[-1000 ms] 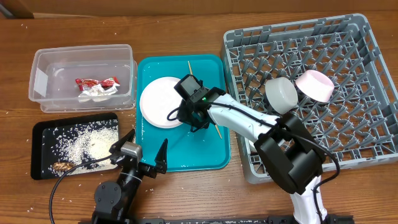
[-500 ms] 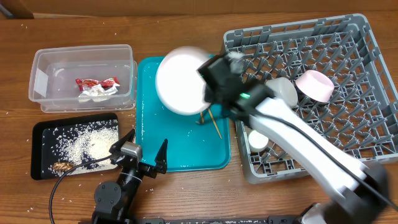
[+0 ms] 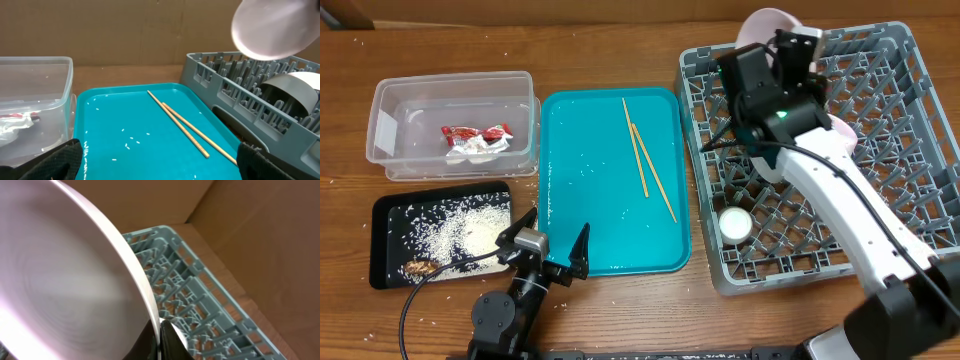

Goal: Sort waste into correct bins and load items into the dishwasher
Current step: 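Stand the white plate upright in the rack's back-left slots, then grasp one chopstick on the teal tray with the right gripper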

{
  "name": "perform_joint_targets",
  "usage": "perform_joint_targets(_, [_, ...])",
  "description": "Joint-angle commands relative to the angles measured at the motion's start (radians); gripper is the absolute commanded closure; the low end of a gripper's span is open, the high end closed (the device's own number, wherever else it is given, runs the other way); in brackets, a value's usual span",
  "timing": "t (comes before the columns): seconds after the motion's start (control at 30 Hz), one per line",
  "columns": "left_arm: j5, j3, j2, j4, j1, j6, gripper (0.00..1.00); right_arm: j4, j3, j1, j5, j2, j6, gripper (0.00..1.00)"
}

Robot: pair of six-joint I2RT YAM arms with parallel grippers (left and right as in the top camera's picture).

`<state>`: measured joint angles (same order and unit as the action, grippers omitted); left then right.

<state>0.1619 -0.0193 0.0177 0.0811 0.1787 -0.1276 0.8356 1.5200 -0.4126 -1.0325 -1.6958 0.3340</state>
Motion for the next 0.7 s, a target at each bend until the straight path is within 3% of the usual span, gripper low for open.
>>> perform_joint_targets(0.0, [0.011,0.006,-0.007,-0.003,-0.002,-0.007,0.0,-0.032,0.005,-0.007,0.013,-0.081,-0.054,0.96])
perform_joint_targets(0.2, [0.011,0.006,-0.007,-0.003,-0.002,-0.007,0.0,-0.06,0.005,-0.008,-0.009,-0.192,-0.055,0.94])
perform_joint_targets(0.23, [0.011,0.006,-0.007,-0.003,-0.002,-0.007,0.0,-0.045,0.005,-0.024,-0.01,-0.192,-0.055,0.84])
perform_joint_targets(0.27, [0.01,0.006,-0.007,-0.003,-0.002,-0.007,0.0,-0.012,0.009,-0.065,-0.019,-0.186,-0.074,0.65])
perform_joint_targets(0.3, [0.011,0.006,-0.007,-0.003,-0.002,-0.007,0.0,0.014,0.014,-0.108,-0.03,-0.176,-0.073,0.54])
perform_joint_targets(0.4, [0.011,0.006,-0.007,-0.003,-0.002,-0.007,0.0,0.049,0.014,-0.236,0.024,-0.1,-0.069,0.47])
perform_joint_targets(0.5, [0.011,0.006,-0.007,-0.003,-0.002,-0.007,0.0,0.069,0.014,-0.311,0.348,-0.055,-0.068,0.46])
perform_joint_targets(0.6, [0.011,0.006,-0.007,-0.003,-0.002,-0.007,0.0,0.046,-0.011,-0.304,0.9,-0.085,-0.069,0.47])
perform_joint_targets(0.67, [0.011,0.006,-0.007,-0.003,-0.002,-0.007,0.0,0.005,-0.042,-0.307,1.081,-0.13,-0.069,0.47])
